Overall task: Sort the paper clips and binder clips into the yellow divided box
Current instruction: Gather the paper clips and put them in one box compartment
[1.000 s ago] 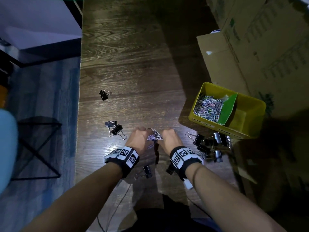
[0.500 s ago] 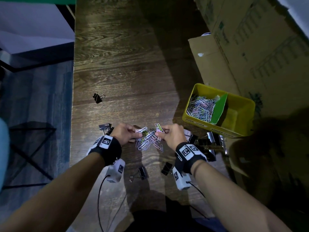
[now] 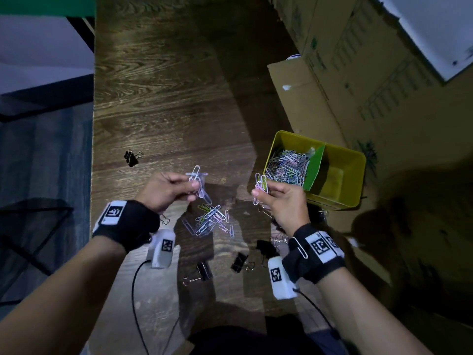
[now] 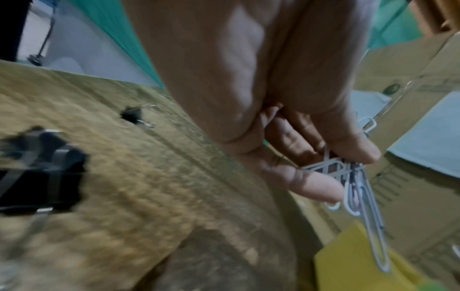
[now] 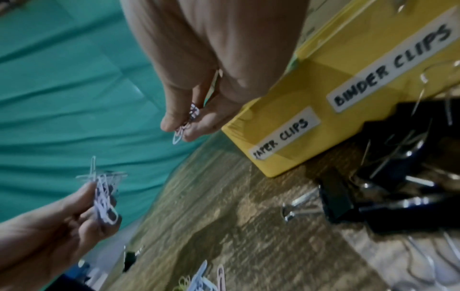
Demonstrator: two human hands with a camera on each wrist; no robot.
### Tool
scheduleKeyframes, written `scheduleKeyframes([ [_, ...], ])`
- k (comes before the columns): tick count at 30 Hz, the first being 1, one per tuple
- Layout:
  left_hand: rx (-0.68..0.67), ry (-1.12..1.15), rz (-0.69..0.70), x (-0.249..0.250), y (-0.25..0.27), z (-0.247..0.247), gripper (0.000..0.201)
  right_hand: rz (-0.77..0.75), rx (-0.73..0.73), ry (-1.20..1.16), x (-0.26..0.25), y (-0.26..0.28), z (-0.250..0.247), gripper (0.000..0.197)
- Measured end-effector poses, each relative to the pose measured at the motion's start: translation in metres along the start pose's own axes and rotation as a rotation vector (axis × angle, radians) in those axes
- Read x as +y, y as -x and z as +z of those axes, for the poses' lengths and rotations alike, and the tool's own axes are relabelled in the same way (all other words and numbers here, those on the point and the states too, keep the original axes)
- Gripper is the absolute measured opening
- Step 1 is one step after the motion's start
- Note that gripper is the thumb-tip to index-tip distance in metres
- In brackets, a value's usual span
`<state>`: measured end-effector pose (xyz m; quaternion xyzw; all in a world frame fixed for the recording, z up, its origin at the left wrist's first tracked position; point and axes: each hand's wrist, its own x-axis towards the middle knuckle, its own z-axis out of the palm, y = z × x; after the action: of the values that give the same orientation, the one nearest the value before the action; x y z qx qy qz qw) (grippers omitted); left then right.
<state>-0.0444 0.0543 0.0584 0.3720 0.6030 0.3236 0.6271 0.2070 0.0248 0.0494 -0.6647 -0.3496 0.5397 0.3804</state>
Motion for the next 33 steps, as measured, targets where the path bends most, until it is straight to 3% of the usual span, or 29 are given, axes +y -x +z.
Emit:
scheduleKeyframes([
  [7,-0.228,0.053,0.122,0.059,-0.022,0.092,0.009,-0.096,0.084,-0.066,-0.025,0.005,-0.044,0.044],
  [11,-0.204,-0.016,0.118,0.066,-0.041,0.148,0.007,-0.081,0.150,-0.061,-0.038,-0.008,-0.061,0.044],
  [13,-0.143,-0.178,0.135,0.058,-0.051,0.169,0.008,-0.103,0.191,-0.034,-0.044,-0.017,-0.068,0.035],
  [17,-0.076,-0.830,0.277,0.041,-0.066,0.190,0.014,-0.166,0.245,0.127,-0.055,-0.036,-0.076,0.033],
  [20,-0.222,-1.170,0.294,0.040,-0.066,0.193,0.014,-0.181,0.236,0.304,-0.058,-0.052,-0.075,0.028],
  [23,-0.318,-1.165,0.341,0.039,-0.061,0.186,0.019,-0.205,0.203,0.566,-0.055,-0.070,-0.069,0.022],
  [26,-0.151,-0.868,0.461,0.034,-0.053,0.167,0.020,-0.159,0.105,0.823,-0.052,-0.081,-0.055,0.024],
  [29,0.076,-0.609,0.450,0.023,-0.050,0.131,0.018,-0.127,-0.025,0.979,-0.051,-0.081,-0.042,0.041],
  [31,0.092,-0.729,0.427,0.008,-0.052,0.099,0.032,-0.094,-0.098,0.978,-0.055,-0.074,-0.040,0.057],
  [33,0.000,-0.939,0.414,-0.013,-0.052,0.068,0.048,-0.126,-0.125,0.939,-0.059,-0.063,-0.040,0.056],
])
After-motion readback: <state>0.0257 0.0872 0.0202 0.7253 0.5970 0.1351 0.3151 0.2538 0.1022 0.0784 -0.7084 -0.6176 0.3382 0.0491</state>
